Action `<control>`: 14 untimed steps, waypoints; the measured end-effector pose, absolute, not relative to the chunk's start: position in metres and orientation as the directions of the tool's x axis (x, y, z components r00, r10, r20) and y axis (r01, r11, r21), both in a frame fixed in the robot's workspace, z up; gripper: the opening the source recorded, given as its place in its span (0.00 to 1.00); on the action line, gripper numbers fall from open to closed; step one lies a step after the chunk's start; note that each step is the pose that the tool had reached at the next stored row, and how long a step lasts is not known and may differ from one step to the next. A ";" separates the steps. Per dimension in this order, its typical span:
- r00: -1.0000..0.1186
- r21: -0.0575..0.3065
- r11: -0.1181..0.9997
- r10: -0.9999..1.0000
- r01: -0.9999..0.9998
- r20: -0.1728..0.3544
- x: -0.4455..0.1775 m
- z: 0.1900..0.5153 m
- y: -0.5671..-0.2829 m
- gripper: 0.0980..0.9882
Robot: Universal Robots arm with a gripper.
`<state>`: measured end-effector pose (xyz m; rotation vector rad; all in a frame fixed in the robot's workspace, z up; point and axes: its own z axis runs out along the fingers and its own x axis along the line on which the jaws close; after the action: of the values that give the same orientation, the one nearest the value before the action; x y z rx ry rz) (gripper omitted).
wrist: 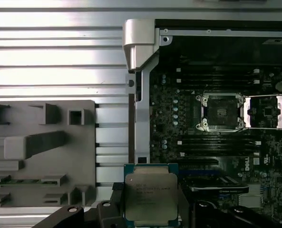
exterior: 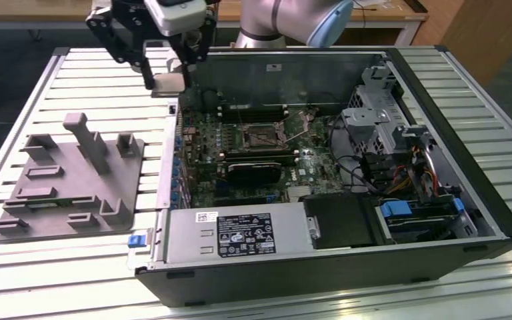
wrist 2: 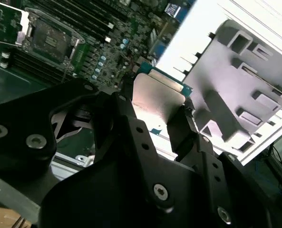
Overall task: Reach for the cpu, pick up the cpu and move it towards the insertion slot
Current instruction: 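Pick up the cpu and move it towards the insertion slot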
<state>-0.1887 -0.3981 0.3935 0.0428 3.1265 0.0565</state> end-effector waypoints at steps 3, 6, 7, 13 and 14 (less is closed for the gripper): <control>-1.000 0.036 0.999 0.028 0.027 -0.013 -0.175 0.393 -0.398 0.49; -1.000 0.036 0.999 0.028 0.027 -0.013 -0.161 0.393 -0.398 0.49; -1.000 0.036 0.999 0.028 0.027 -0.013 -0.157 0.393 -0.398 0.49; -1.000 0.036 0.999 0.028 0.027 -0.013 -0.129 0.393 -0.398 0.49; -1.000 0.036 0.999 0.028 0.027 -0.013 -0.125 0.393 -0.398 0.49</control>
<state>-0.1249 -0.3980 0.3927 0.0428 3.1275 0.0565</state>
